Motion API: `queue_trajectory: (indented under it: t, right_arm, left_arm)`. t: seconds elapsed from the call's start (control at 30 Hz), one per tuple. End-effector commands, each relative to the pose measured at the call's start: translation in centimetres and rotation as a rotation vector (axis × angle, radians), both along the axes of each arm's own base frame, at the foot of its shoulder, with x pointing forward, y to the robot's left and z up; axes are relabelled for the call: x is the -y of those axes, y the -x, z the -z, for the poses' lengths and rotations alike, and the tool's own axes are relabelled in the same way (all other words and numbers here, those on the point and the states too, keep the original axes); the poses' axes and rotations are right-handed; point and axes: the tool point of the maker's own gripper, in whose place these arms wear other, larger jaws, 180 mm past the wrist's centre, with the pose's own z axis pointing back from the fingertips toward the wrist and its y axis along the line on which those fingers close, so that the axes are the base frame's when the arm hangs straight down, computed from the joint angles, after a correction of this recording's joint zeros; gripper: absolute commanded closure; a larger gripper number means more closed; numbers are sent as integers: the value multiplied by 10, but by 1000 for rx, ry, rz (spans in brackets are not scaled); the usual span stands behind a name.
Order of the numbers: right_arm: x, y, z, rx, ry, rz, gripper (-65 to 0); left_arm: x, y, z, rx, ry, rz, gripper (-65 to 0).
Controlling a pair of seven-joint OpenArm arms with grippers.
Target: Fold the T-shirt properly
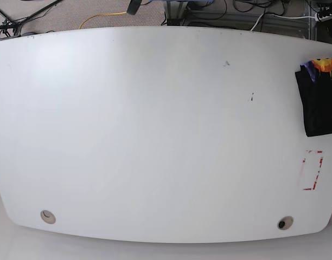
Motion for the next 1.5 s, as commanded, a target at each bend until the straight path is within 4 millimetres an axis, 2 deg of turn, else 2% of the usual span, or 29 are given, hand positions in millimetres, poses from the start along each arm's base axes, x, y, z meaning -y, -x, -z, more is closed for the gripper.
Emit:
queue_trajectory:
  t: [0.0,0.2,0.3,0.37,0.43,0.6,0.7,0.8,0.87,0.97,1.03,1.13,1.47]
  right_arm:
    - [-2,7,9,-28,-25,16,-452]
    - [14,2,43,-91,18,78,-452]
    - [14,-2,55,-108,17,109,-452]
    - [23,-2,62,-125,33,116,-452]
    - [19,-3,69,-151,26,106,-452]
    - [23,-13,79,-161,79,48,-452]
    - [20,-22,84,-156,109,12,-452]
    - [19,-29,88,-155,147,-16,-453]
    - [19,-36,90,-147,165,-29,-458]
    - [16,-22,95,-187,185,-58,-458]
    - [14,-27,100,-201,189,-66,-458]
    - [15,-26,103,-218,186,-53,-460]
    - [13,-39,104,-189,184,-50,-460]
  left_arm:
    - [-1,13,14,-41,4,-14,0]
    - [-3,9,51,-118,5,-39,0]
    - [-4,-2,66,-141,7,-53,0]
    - [-9,-1,74,-170,1,-57,0]
    - [-15,-12,84,-189,-7,-66,0]
    - [-16,-18,103,-273,-14,-98,0]
    - [-26,-20,107,-299,-51,-110,0]
    - [-33,-45,109,-273,-89,-118,0]
    - [-38,-52,110,-269,-113,-122,0]
    - [-43,-50,110,-295,-144,-129,0]
    - [-42,-51,110,-306,-145,-130,0]
    - [-43,-68,111,-286,-144,-132,0]
    - [-41,-67,111,-292,-141,-134,0]
